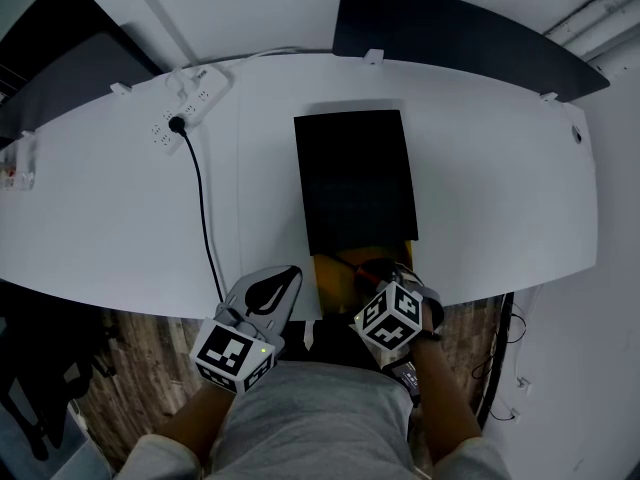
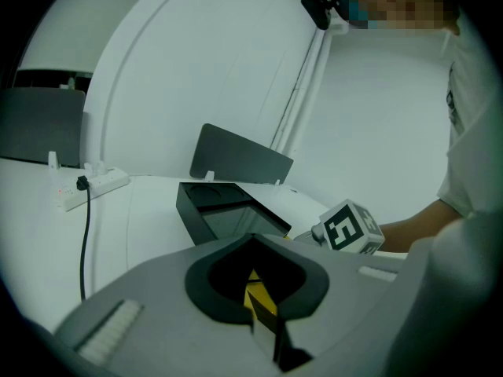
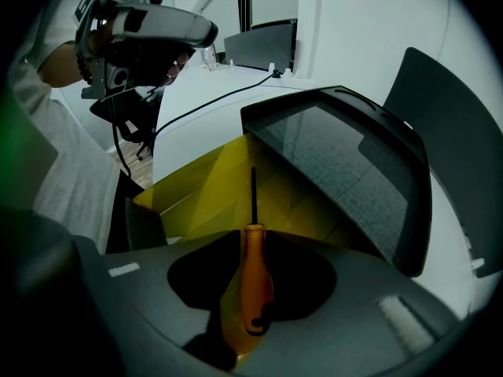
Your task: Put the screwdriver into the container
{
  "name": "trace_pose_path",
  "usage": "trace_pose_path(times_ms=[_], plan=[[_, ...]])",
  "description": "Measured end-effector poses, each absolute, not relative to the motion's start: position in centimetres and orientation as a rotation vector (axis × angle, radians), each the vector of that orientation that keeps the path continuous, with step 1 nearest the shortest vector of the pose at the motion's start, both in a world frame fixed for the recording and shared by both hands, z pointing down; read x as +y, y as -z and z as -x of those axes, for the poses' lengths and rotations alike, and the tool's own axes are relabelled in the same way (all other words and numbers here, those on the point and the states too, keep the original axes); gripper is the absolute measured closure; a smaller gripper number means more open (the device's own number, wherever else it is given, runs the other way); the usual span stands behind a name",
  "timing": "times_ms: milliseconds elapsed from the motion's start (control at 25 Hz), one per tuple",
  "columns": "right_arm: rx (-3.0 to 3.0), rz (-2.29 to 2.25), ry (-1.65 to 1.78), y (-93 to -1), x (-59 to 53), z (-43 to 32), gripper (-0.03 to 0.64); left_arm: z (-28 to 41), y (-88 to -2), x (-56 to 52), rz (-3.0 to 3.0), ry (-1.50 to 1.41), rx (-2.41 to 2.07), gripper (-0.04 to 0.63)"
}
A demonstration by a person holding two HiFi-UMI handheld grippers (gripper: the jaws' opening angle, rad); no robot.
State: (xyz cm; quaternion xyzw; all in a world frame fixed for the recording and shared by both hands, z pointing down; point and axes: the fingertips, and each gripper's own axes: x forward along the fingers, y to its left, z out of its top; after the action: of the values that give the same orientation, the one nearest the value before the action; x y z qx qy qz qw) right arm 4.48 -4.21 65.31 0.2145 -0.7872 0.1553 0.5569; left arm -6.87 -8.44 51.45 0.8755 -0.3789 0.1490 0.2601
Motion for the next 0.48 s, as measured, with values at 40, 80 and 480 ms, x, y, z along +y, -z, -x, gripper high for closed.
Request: trace_pose_path(times_ms=[40,80,480], plan=[[-1.858,-0.507,-0.369,-65.3,-4.2,-4.5,0.499,6.9,-51.4,-8.5,-2.371,-0.400,-1.027,0.595],[-1.857,-0.509,-0.370,-65.3,-4.2,-4.5,0.497,6.8,-51.3,-8.5,-2.372,-0.396,-1.028,0.595],[-1.902,-0.574,-0.402,-63.9,-4.3,-4.7,0.491,6.1,-50.7,-8.3,-2.400,-0.402,-1.007,0.595]])
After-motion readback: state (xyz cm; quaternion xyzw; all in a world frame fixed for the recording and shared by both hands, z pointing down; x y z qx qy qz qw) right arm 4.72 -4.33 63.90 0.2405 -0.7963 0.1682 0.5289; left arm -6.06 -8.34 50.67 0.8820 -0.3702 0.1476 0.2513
